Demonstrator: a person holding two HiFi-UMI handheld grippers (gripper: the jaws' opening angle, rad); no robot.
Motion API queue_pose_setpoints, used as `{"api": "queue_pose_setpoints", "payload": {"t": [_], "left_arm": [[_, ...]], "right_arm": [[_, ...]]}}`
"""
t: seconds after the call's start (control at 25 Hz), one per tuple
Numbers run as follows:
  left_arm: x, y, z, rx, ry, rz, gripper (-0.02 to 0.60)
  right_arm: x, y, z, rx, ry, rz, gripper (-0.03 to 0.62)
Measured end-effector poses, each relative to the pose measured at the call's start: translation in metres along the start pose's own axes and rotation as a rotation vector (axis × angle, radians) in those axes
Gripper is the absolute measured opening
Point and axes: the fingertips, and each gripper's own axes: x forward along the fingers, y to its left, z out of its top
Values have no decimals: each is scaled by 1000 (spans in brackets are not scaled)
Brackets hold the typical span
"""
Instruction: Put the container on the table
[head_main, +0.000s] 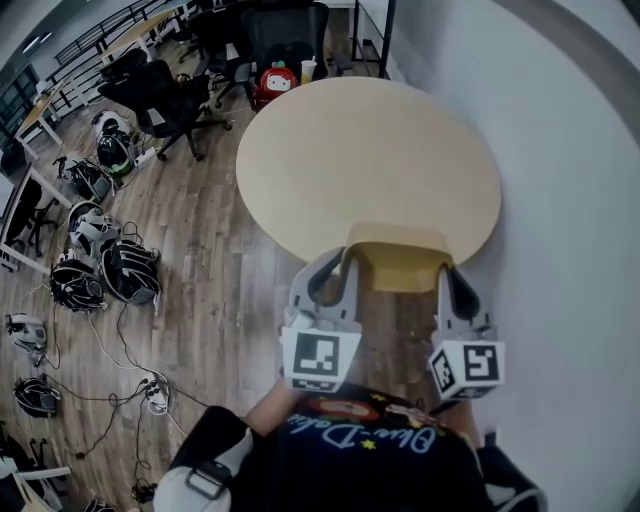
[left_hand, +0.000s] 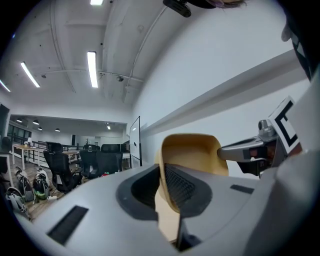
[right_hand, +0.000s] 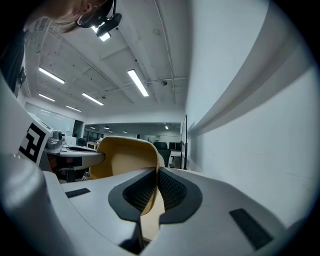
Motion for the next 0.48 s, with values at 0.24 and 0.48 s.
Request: {"api": "queue_pose_setpoints", "payload": {"t": [0.24, 0.48], "left_arm": [[1, 20, -5, -49, 0, 8, 31], [1, 24, -14, -69, 12, 2, 31]], "right_arm": [[16, 15, 1, -3, 12, 4, 14], [20, 21, -4, -3, 37, 5, 14]]}}
